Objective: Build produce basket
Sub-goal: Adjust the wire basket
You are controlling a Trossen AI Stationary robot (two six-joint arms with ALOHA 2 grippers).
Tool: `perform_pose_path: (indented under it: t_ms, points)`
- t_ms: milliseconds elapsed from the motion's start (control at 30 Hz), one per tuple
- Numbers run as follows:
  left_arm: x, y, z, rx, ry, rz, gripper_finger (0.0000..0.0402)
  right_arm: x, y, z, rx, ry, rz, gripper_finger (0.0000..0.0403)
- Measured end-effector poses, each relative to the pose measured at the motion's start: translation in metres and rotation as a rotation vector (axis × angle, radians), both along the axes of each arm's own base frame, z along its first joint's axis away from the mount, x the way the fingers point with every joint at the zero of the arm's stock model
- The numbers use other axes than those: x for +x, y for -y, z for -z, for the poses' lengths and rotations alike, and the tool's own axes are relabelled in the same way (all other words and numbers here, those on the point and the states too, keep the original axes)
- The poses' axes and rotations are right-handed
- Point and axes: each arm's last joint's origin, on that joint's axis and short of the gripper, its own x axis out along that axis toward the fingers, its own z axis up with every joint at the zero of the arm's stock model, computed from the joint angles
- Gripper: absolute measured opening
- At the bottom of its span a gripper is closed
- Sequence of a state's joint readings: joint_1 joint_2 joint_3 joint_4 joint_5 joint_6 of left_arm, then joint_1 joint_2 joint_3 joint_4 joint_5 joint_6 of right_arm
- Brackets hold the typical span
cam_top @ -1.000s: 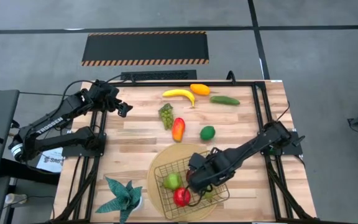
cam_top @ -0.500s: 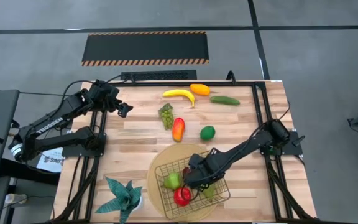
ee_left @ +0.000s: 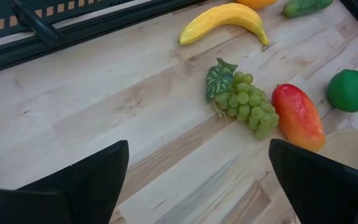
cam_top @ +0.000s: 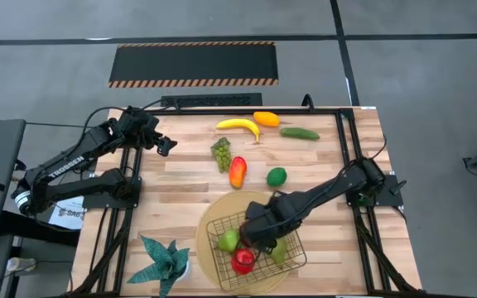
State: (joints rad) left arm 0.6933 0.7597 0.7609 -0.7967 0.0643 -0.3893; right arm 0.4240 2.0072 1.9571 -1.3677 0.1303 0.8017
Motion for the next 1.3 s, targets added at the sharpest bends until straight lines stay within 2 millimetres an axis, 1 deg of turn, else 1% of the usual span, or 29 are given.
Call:
perform_pose_path:
  t_ms: [67, 100, 167, 267, 333, 400, 533, 600, 700, 833, 967, 1067, 1167, 1300]
  points:
    - [0.0, 0.0, 0.0, 0.0, 0.0, 0.0, 0.0374, 0.003, 0.0, -0.015, -0.034, 0.07, -0.07, 0.0383]
    - [0.0, 0.0, 0.0, 0.0, 0.0, 0.0, 0.0374, 0.005, 0.002, -0.019, -0.068, 0.098, -0.093, 0.038]
    - [0.0, 0.0, 0.0, -0.002, 0.001, -0.002, 0.0374, 0.008, 0.005, -0.02, -0.142, 0.113, -0.17, 0.0377]
    - [0.0, 0.0, 0.0, -0.004, 0.001, -0.004, 0.0374, 0.014, 0.012, -0.018, -0.248, 0.107, -0.353, 0.0375]
    - [0.0, 0.0, 0.0, -0.006, 0.002, -0.006, 0.0374, 0.018, 0.019, -0.02, -0.291, 0.114, -0.442, 0.0376]
    - [0.0, 0.0, 0.0, -0.007, 0.003, -0.008, 0.0373, 0.023, 0.028, -0.02, -0.298, 0.117, -0.488, 0.0375]
    - [-0.001, 0.0, 0.001, -0.015, -0.002, -0.011, 0.0374, 0.031, 0.042, -0.02, -0.195, 0.124, -0.539, 0.0374]
    - [-0.001, 0.001, 0.001, -0.02, -0.007, -0.012, 0.0374, 0.033, 0.043, -0.019, -0.178, 0.137, -0.574, 0.0374]
    - [-0.002, 0.001, 0.002, -0.028, -0.017, -0.012, 0.0374, 0.037, 0.04, -0.012, -0.176, 0.168, -0.62, 0.0374]
    - [-0.002, 0.001, 0.002, -0.03, -0.019, -0.013, 0.0374, 0.035, 0.041, 0.004, -0.171, 0.115, -0.631, 0.0374]
    - [-0.002, 0.001, 0.002, -0.026, -0.022, -0.021, 0.0374, 0.036, 0.048, 0.026, -0.18, 0.073, -0.624, 0.0374]
    - [-0.002, 0.001, 0.002, -0.026, -0.023, -0.041, 0.0374, 0.039, 0.056, 0.035, -0.171, 0.071, -0.58, 0.0368]
    - [-0.002, 0.001, 0.002, -0.025, -0.024, -0.043, 0.0374, 0.039, 0.063, 0.04, -0.169, 0.047, -0.562, 0.0349]
    - [-0.002, 0.001, 0.002, -0.028, -0.022, -0.047, 0.0374, 0.04, 0.067, 0.041, -0.168, 0.049, -0.55, 0.0297]
